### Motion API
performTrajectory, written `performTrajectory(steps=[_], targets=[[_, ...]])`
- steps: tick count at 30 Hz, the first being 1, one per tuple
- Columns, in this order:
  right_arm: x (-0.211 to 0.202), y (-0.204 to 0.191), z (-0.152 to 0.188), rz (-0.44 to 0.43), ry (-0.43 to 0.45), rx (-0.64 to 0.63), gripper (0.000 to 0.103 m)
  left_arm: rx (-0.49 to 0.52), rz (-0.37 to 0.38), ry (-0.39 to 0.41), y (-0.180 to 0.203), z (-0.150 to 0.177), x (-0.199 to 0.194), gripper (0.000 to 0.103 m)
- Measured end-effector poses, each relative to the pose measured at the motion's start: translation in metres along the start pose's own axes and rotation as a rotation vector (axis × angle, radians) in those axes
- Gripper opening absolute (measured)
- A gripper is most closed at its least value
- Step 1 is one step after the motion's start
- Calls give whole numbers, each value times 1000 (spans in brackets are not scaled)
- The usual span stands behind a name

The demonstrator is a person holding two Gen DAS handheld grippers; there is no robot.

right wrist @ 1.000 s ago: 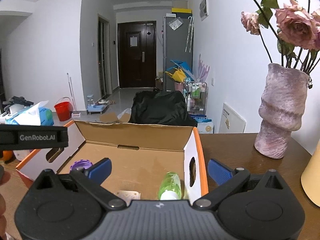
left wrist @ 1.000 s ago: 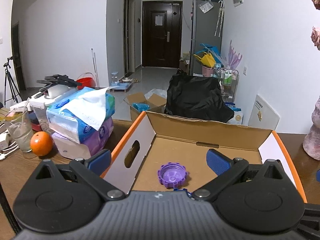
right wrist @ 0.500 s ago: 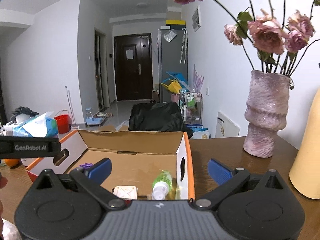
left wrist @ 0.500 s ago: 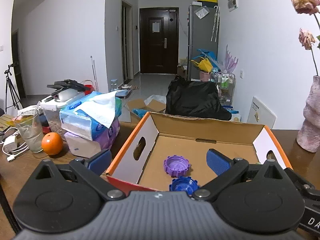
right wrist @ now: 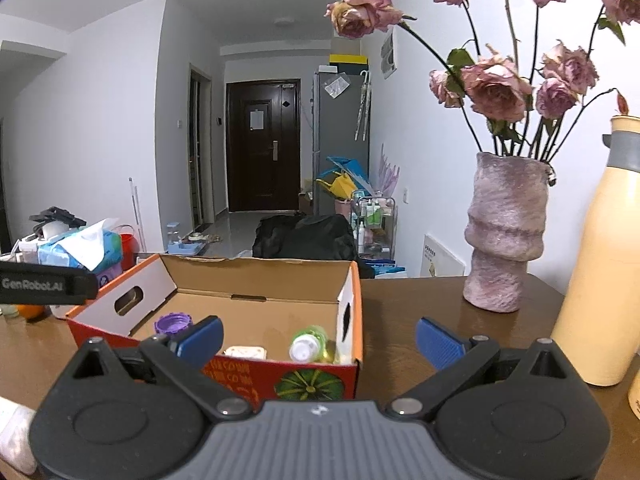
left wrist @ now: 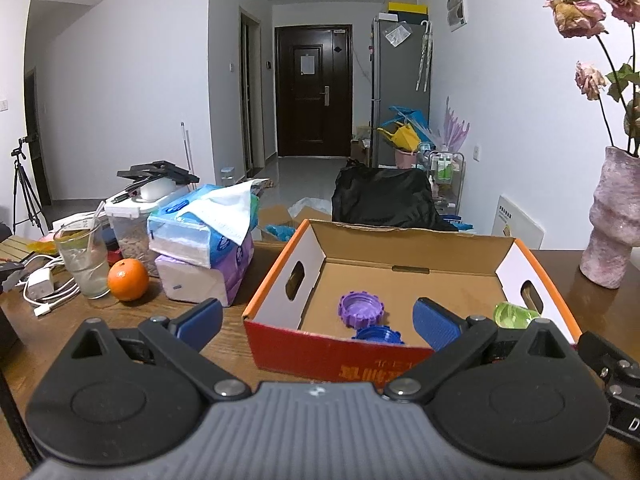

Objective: Organize rigid objects
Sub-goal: 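Withdraw both tools from the box back over the table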

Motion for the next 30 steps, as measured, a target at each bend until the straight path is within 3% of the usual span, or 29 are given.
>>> performTrajectory(steps=[18,30], targets=[[-53,15,29,53,25,-66,101,4,-27,3,-28,32,-39,103],[-79,58,48,118,-11,-17,102,18,-27,1,-36,57,-56,103]])
Point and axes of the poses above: each gripper's, at about its wrist camera, not at the fingertips, and x roughly the way its jaws point, y to its right, z to its underside, the point moved 2 cm from there along x, roughly the way its jaws point, and after that the axes turned 1 degree about -z, right-handed, at the moved point
